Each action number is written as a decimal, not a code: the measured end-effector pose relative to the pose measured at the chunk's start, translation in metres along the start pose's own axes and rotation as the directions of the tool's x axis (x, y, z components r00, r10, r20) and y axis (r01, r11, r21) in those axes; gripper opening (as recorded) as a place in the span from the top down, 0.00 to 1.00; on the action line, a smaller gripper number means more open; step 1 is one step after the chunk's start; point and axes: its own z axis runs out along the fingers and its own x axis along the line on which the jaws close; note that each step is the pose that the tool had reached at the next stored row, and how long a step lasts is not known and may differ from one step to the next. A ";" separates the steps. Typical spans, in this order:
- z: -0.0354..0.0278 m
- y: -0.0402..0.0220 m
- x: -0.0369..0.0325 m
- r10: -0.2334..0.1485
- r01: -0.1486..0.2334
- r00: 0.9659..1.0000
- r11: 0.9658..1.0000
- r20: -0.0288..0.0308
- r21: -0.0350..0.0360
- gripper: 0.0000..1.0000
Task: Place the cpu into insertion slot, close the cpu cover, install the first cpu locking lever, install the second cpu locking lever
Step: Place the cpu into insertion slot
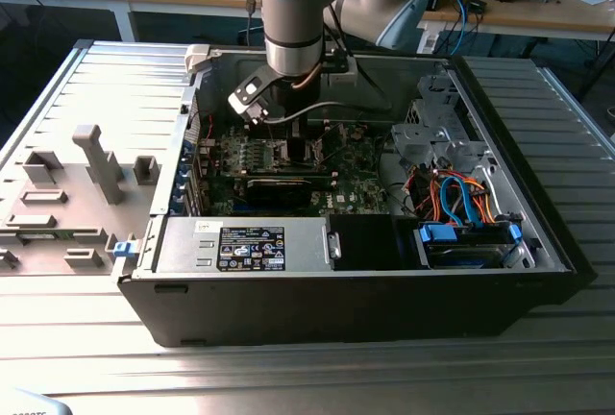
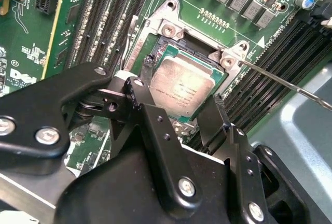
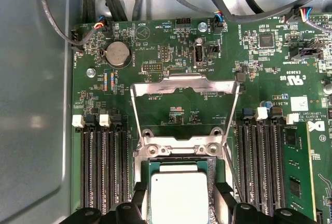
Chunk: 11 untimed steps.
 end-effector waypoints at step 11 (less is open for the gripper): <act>-0.0031 0.0003 -0.0037 0.000 0.000 1.000 1.000 0.000 0.000 0.39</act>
